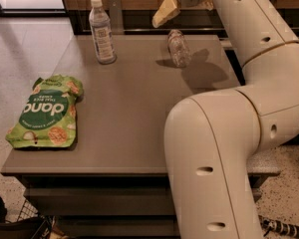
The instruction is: Place water bottle upright
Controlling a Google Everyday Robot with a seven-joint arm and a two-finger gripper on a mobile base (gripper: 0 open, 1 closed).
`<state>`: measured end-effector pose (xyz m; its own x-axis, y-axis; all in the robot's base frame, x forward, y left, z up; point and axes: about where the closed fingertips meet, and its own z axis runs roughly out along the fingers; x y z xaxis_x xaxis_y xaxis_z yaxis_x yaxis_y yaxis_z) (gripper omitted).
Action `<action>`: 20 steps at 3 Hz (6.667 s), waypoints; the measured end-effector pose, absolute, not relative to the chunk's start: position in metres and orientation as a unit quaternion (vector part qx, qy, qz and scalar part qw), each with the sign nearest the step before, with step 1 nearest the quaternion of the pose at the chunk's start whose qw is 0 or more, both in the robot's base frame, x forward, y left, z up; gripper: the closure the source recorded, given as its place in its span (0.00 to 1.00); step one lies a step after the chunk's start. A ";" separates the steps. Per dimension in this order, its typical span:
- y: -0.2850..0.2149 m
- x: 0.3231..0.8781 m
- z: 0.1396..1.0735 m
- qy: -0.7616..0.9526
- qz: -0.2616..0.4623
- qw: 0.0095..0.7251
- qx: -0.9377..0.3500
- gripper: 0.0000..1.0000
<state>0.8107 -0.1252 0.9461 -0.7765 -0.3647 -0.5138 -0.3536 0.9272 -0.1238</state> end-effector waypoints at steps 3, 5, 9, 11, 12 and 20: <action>-0.137 0.809 0.893 0.963 -0.086 0.185 -0.177 0.00; -0.126 0.803 0.868 0.966 -0.037 0.164 -0.195 0.00; -0.123 0.781 0.868 0.967 0.024 0.147 -0.207 0.00; -0.094 0.795 0.881 0.958 0.067 0.189 -0.207 0.00; -0.094 0.801 0.877 0.958 0.071 0.196 -0.198 0.00; -0.106 0.801 0.835 0.968 0.029 0.155 -0.194 0.00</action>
Offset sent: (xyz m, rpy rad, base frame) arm 0.0346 -0.0299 -0.0202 -0.2248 0.2065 -0.1178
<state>0.8007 -0.1064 0.8352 -0.8765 -0.3677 -0.3105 -0.3855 0.9227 -0.0046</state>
